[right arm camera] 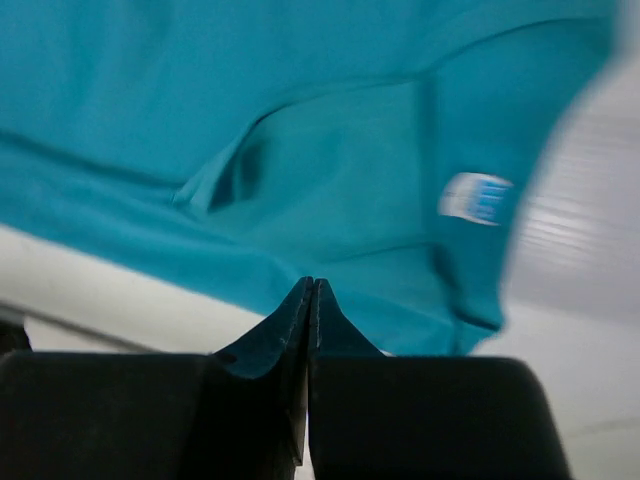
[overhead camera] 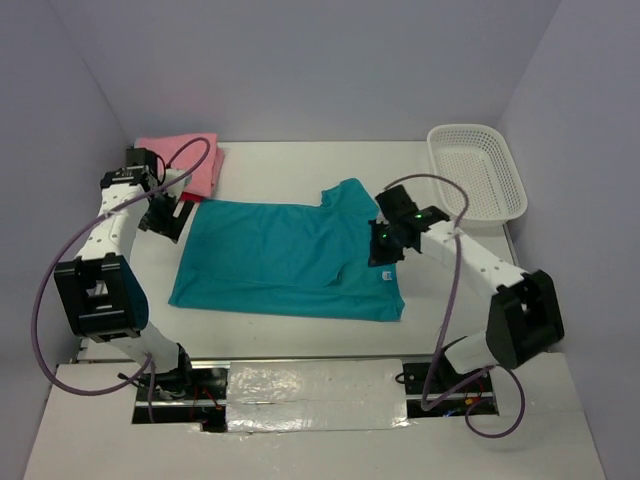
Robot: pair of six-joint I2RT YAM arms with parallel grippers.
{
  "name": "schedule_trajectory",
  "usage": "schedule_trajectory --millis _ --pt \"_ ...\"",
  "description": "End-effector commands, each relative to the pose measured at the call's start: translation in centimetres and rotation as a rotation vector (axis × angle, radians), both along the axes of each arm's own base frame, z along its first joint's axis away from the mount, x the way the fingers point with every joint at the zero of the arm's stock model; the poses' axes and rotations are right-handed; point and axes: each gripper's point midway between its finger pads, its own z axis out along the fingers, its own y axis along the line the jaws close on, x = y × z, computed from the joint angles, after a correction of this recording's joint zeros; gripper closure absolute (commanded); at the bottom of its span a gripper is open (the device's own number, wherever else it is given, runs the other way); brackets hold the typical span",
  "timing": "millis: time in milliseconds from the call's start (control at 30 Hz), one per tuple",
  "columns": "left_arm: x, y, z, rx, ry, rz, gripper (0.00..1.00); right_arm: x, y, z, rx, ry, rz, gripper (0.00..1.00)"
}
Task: Fold and stack the t-shirts
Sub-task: Fold the flattened tshirt in 1/3 of the way
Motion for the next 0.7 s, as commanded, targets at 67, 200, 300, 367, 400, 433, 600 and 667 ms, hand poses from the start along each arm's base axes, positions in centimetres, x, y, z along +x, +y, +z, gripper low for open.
schedule_trajectory --millis 67,200,300,367,400,433,600,667 --pt "-1.5 -1.4 -4.7 -0.104 0.133 0.049 0.1 -3.8 7.4 -5.6 0.097 0.217 0.194 1.0" --pt "-2.1 -1.3 -5.9 -0.095 0.155 0.055 0.1 -3.5 10.4 -6.0 0.122 0.22 0.246 1.0" --pt "-2.5 -1.2 -6.3 -0.083 0.161 0.051 0.09 -2.4 11.1 -6.3 0.098 0.216 0.254 1.0" --pt "-2.7 -1.1 -6.4 -0.079 0.162 0.048 0.09 -2.0 10.9 -6.7 0.072 0.224 0.246 1.0" --pt "-2.8 -1.0 -6.4 -0.071 0.16 0.049 0.09 -2.0 10.9 -7.4 0.06 0.238 0.247 1.0" --pt "-2.8 -0.9 -6.5 -0.066 0.161 0.05 0.09 -1.9 10.9 -7.7 0.06 0.244 0.25 1.0" --pt "-2.8 -0.6 -6.6 -0.05 0.159 0.051 0.09 -0.4 12.0 -8.2 0.058 0.245 0.267 1.0" --pt "-2.7 -0.5 -6.6 -0.044 0.157 0.054 0.09 0.9 12.6 -8.0 0.047 0.23 0.275 1.0"
